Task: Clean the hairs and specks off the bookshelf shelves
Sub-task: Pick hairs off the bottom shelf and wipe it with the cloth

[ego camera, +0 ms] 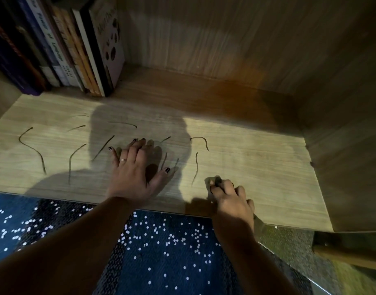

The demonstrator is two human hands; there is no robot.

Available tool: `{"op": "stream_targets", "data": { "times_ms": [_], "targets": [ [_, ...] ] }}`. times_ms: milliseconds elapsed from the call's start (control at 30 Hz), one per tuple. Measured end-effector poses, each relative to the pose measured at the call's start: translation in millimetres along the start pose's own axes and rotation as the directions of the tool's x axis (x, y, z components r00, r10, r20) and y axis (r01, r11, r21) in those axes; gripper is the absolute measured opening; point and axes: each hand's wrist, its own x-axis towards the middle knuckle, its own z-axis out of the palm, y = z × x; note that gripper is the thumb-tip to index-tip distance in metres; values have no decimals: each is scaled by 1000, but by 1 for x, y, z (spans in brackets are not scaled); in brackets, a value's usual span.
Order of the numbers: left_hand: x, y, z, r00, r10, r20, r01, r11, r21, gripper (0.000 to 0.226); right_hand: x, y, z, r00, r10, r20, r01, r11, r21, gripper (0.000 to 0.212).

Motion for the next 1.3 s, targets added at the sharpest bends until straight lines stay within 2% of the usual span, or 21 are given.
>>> {"op": "stream_targets", "data": {
  "times_ms": [133, 200, 367, 600, 700, 833, 1033, 1233, 1300],
  "targets": [
    [0, -1, 1, 1000, 3, 22, -3, 1000, 27, 81, -17, 3, -6, 998, -55, 29, 55, 998, 20, 51],
    [0, -2, 1, 999, 4, 32, -5, 1000, 29, 81, -9, 5, -17, 996, -78, 47, 75, 996, 50, 50],
    [0, -2, 2, 1000, 3, 21, -3, 1000, 19, 79, 41, 17, -17, 985, -95, -147, 114, 985, 133, 56],
    [-1, -2, 2, 1000, 6, 13, -6, 1000, 20, 76, 75, 3, -11, 982, -148, -117, 135, 985, -106, 64],
    [0, -2, 3, 1000, 8, 4, -8, 1000, -3, 77, 89, -7, -19, 984, -157, -90, 143, 978, -149, 58],
    [-1, -2, 4, 1000, 5, 0, -5, 1000, -5, 77, 111, -19, -26, 988, -130, -87, 115, 980, -162, 50],
    [1, -1, 3, 1000, -3, 8, 3, 1000, -4, 80, 132, -24, -34, 990, -121, -69, 109, 983, -148, 55],
    [-1, -1, 0, 1000, 5, 28, -4, 1000, -7, 85, 92, -14, -27, 991, -113, -67, 102, 984, -144, 49],
    [-1, 0, -2, 1000, 3, 25, -3, 1000, -13, 89, 73, -4, -21, 990, -127, -68, 116, 982, -146, 54]
  ]
}}
